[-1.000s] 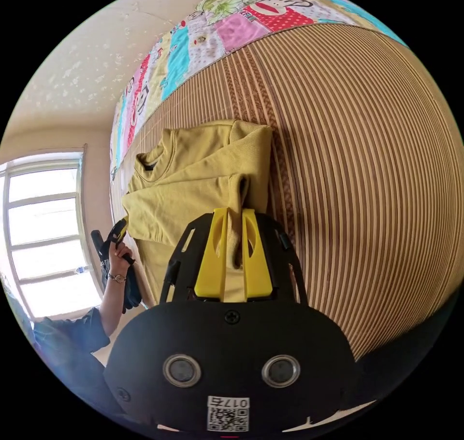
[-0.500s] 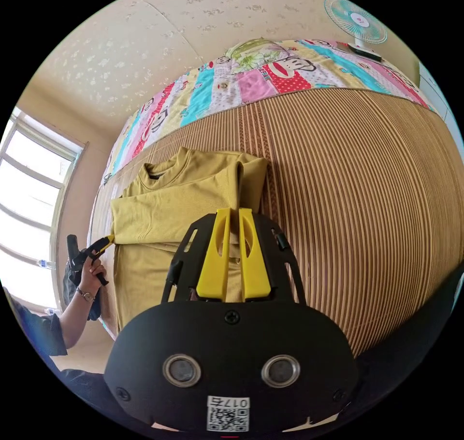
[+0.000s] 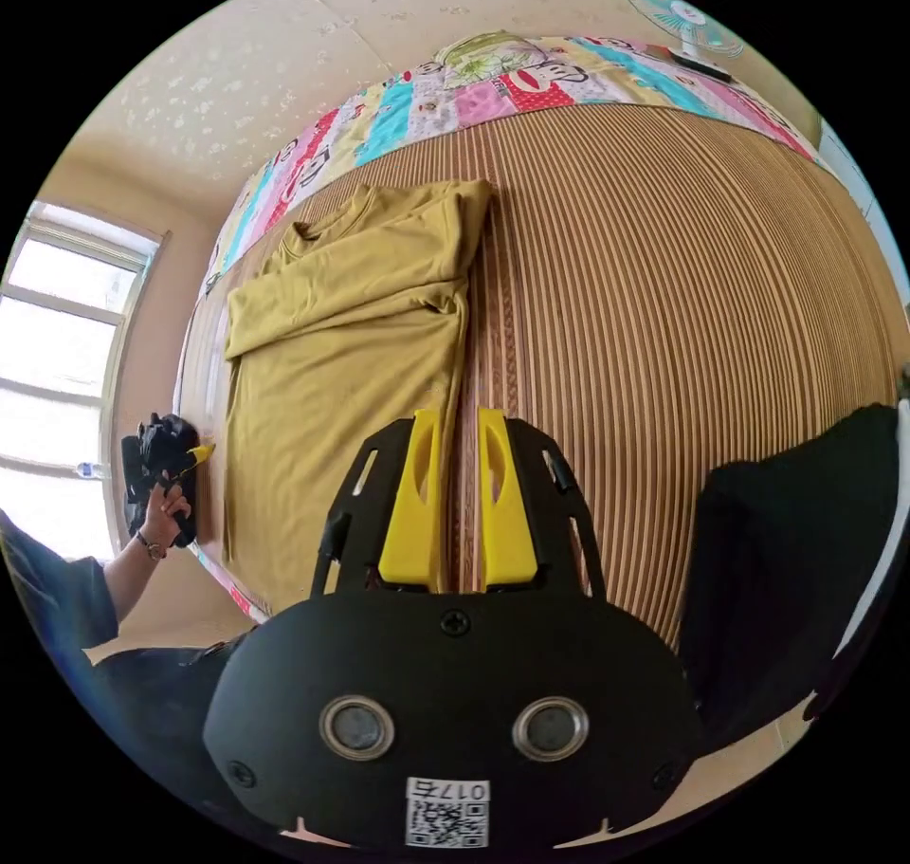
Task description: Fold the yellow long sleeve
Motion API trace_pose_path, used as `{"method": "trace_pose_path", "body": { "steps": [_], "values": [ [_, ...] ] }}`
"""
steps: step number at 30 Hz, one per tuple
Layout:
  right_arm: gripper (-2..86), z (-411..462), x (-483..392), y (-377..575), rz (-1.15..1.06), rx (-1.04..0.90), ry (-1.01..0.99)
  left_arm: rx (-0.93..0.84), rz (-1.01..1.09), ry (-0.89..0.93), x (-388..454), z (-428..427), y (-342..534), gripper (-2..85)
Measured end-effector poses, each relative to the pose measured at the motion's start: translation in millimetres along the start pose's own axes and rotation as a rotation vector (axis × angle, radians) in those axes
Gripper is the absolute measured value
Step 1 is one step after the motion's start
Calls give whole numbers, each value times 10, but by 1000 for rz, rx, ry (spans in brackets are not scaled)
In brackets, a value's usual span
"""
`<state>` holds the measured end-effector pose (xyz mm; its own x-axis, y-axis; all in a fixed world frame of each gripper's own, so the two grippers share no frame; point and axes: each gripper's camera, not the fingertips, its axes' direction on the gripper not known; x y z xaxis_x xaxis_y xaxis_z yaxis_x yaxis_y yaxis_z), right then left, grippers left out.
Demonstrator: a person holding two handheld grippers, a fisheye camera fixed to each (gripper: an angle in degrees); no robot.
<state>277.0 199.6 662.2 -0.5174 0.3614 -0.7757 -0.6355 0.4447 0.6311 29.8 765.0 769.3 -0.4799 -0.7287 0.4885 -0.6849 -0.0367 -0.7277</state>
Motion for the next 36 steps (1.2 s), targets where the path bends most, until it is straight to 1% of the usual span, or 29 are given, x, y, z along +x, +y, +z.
{"method": "trace_pose_path", "body": {
  "steps": [2, 4, 8, 10, 12, 15, 18, 20, 22, 27, 31, 36],
  "values": [
    [65, 49, 22, 238, -17, -85, -43, -155, 3, -40, 79, 114, 429, 112],
    [68, 124, 23, 480, -42, -190, -65, -216, 0, -33, 126, 142, 671, 112],
    [71, 136, 104, 679, -2, -249, -90, -269, -16, 26, 188, 225, 864, 92],
    [71, 140, 218, 699, 41, -279, -119, -276, -56, -32, 161, 245, 856, 67],
    [71, 155, 324, 684, 60, -310, -113, -299, -82, -16, 135, 232, 803, 48],
    [74, 151, 550, 625, 103, -347, -144, -352, -120, 83, 83, 152, 756, 42],
    [80, 195, 807, 541, 154, -393, -167, -297, -250, 210, -74, -57, 804, 41],
    [85, 263, 938, 485, 161, -414, -223, -257, -335, 291, -138, -171, 877, 41],
    [90, 392, 1102, 430, 183, -431, -311, -240, -348, 311, -112, -250, 907, 40],
    [89, 681, 1344, 393, 235, -474, -431, -194, -365, 336, 5, -459, 891, 41],
    [77, 755, 1482, 326, 239, -458, -420, -217, -318, 338, 108, -512, 815, 41],
    [47, 757, 1602, 274, 200, -462, -463, -214, -356, 355, 102, -647, 838, 41]
  ]
}}
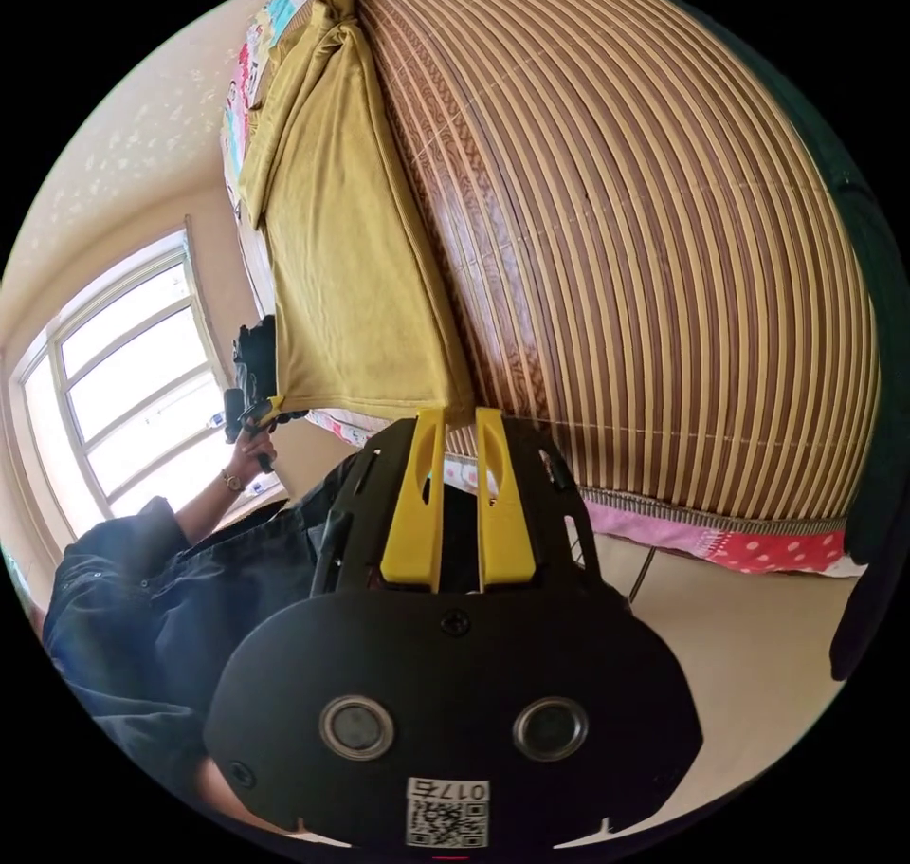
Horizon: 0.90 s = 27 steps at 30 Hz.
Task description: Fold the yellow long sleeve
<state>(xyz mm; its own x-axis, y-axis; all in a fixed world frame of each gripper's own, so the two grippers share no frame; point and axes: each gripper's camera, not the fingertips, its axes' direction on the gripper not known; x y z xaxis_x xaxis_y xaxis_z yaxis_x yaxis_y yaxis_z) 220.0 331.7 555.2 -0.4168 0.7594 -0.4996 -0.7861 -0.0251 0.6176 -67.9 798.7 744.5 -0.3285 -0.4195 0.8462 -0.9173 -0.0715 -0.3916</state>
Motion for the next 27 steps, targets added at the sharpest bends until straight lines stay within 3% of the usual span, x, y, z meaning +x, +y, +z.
{"method": "trace_pose_path", "body": {
  "steps": [6, 13, 23, 27],
  "values": [
    [30, -266, 87, 158, 52, 45, -102, -19, 5, 53, 132, -240, 207, 39],
    [29, -732, 184, 851, 253, 166, -194, -78, -128, 224, 74, -294, 755, 33],
    [13, -787, 372, 804, 491, 457, -414, 182, -321, 495, -62, -267, 663, 37],
    [4, -1098, 341, 538, 518, 744, -575, 327, -369, 546, -26, -454, 431, 37]
  ]
}}
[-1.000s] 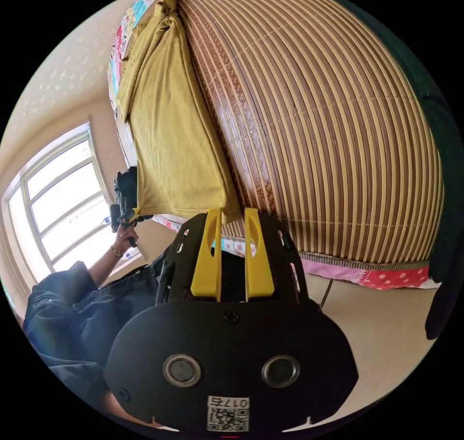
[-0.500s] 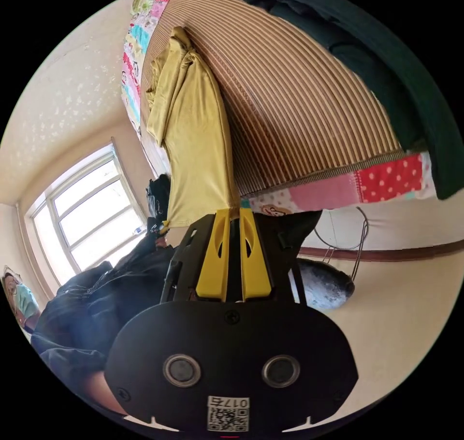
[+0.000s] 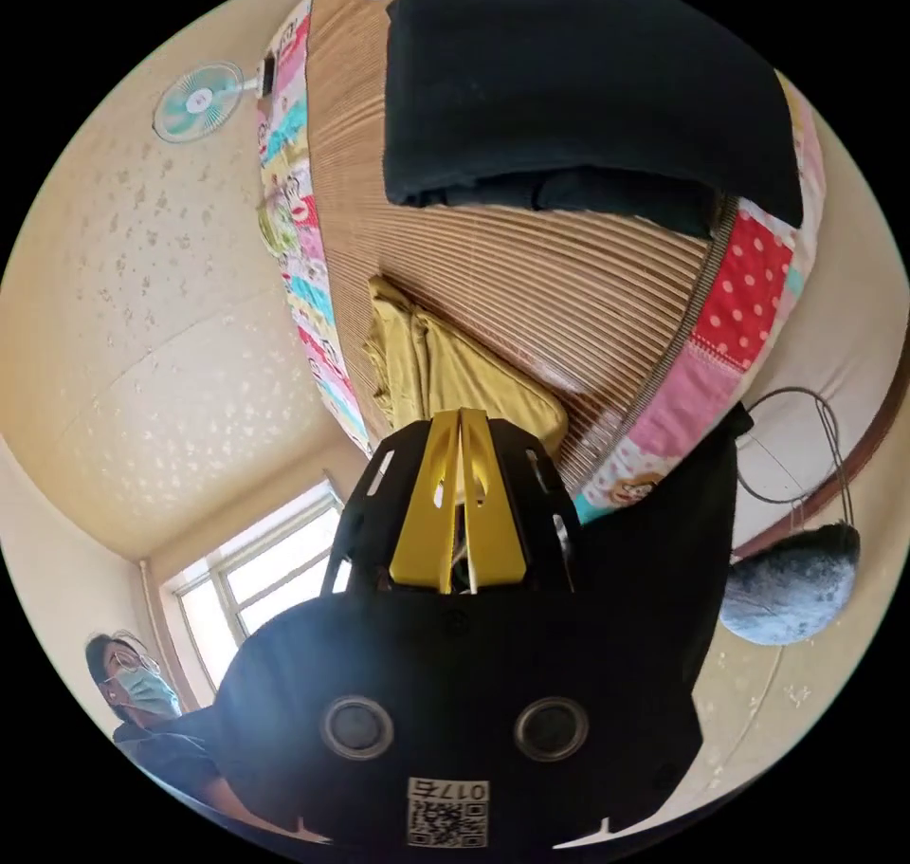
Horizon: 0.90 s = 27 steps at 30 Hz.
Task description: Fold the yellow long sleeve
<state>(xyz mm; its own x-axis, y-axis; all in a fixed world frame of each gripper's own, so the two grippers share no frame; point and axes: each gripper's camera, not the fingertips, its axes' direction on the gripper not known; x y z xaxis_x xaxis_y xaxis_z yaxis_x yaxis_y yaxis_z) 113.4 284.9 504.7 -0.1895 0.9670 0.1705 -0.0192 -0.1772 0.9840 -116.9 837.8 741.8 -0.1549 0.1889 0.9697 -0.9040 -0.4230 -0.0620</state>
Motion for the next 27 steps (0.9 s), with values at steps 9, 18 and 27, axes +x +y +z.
{"method": "trace_pose_path", "body": {
  "steps": [9, 18, 27],
  "values": [
    [34, 881, -512, -503, -27, -326, 464, -48, 26, -51, 409, 361, -562, 37],
    [134, 1085, 205, 87, 557, -306, 305, -19, -19, -8, 331, 500, -521, 38],
    [139, 1140, 506, 172, 686, -353, 234, 7, -34, -36, 208, 318, -331, 38]
  ]
}}
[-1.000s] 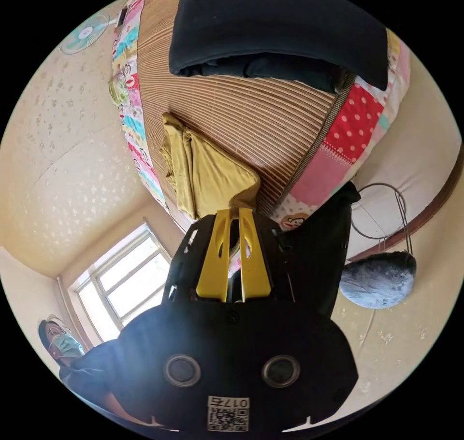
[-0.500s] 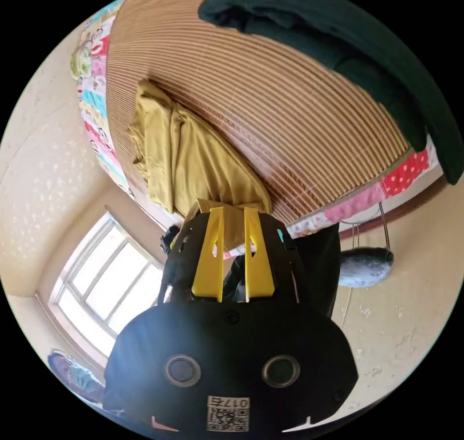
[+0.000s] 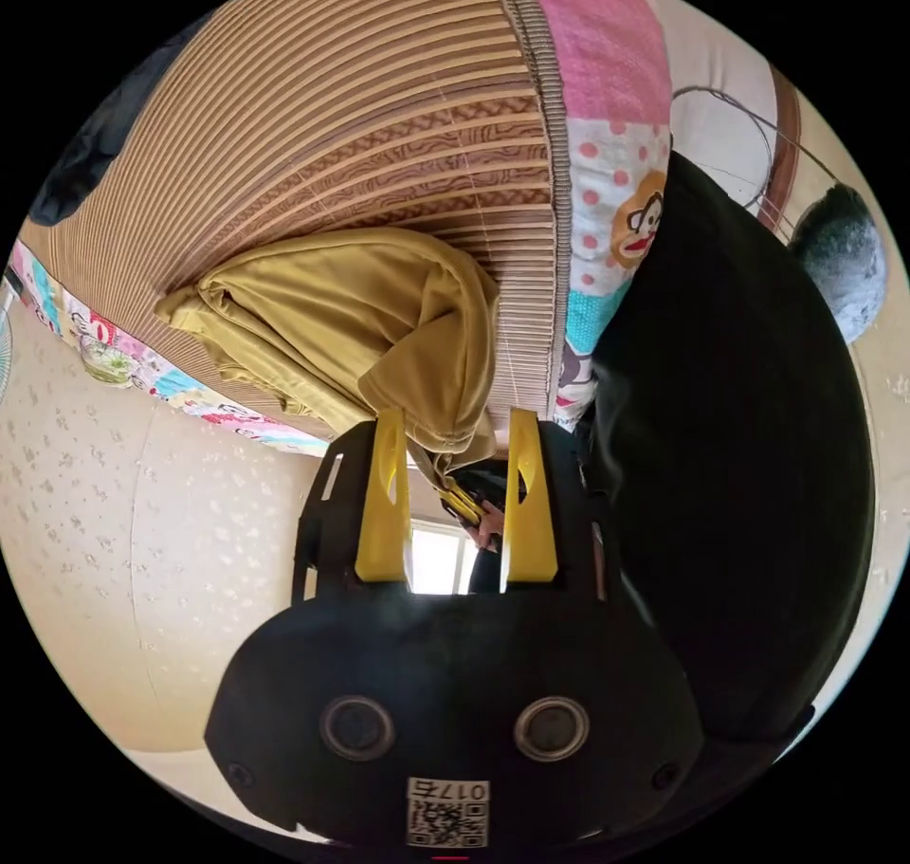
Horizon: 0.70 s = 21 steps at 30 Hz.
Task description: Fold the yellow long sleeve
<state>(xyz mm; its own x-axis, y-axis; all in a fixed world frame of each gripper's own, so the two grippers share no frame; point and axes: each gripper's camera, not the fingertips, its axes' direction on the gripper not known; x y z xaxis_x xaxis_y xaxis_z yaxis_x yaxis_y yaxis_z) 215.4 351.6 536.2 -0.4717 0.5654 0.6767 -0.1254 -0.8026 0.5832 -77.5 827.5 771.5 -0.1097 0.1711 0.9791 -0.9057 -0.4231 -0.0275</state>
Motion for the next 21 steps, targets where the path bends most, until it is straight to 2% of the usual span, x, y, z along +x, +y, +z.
{"method": "trace_pose_path", "body": {
  "steps": [5, 11, 14, 18, 21],
  "values": [
    [100, 107, 118, 29, 1, -49, -73, -15, 13, -27, 0, -84, 124, 37],
    [53, -194, 347, 33, -55, -20, -78, -19, 29, -25, -3, -176, 323, 37],
    [41, -387, 429, 35, -163, -42, -134, -27, 40, 5, -36, -262, 464, 37],
    [31, -776, 418, 105, -492, -95, -295, -85, 72, 102, -121, -367, 648, 38],
    [28, -1147, 432, 284, -719, -22, -377, -85, 163, 94, -117, -543, 850, 37]
  ]
}}
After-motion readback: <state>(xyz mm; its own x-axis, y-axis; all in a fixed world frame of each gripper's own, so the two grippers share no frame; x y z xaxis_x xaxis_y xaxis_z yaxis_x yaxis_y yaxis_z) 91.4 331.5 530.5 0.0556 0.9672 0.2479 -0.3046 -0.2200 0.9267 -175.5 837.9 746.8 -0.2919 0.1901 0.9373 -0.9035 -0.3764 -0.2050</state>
